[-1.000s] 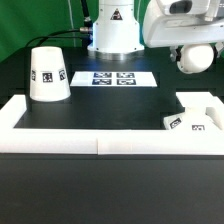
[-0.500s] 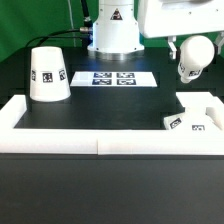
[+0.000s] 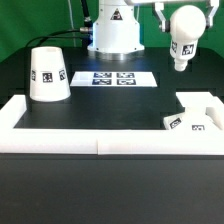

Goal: Assemble lamp

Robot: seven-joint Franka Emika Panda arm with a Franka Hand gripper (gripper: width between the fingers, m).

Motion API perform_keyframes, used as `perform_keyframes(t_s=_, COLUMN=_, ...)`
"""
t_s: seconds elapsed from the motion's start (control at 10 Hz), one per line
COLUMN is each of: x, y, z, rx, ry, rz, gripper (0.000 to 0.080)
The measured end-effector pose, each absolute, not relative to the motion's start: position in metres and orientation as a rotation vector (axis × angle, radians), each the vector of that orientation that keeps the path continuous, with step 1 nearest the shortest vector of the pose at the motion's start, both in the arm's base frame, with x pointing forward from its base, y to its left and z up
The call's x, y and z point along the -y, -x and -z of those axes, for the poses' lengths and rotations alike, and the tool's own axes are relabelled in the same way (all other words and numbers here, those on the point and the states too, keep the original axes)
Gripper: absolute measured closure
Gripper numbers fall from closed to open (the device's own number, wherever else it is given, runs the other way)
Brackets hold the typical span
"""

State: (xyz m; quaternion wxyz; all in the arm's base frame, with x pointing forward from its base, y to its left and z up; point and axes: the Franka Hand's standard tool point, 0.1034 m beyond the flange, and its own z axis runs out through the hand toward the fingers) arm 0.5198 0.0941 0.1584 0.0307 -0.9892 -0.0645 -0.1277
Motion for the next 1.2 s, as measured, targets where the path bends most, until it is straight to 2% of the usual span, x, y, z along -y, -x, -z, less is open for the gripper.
perform_keyframes(t_s=0.5, x=-0.094, y=-0.520, z=-0.154, rx=0.209, ry=3.051, rz=0.386, gripper=0.0220)
perform_keyframes(t_s=0.6, x=-0.094, y=-0.527, z=-0.151, rx=0.270, ry=3.050, rz=0.406, gripper=0.0220)
perform_keyframes(t_s=1.0, x=-0.083, y=-0.570, z=-0.176, rx=0.333, ry=3.044, rz=0.435, gripper=0.0220)
perform_keyframes(t_s=1.2, x=-0.083, y=-0.568, z=-0.173, rx=0.333, ry=3.043, rz=0.458, gripper=0.0220)
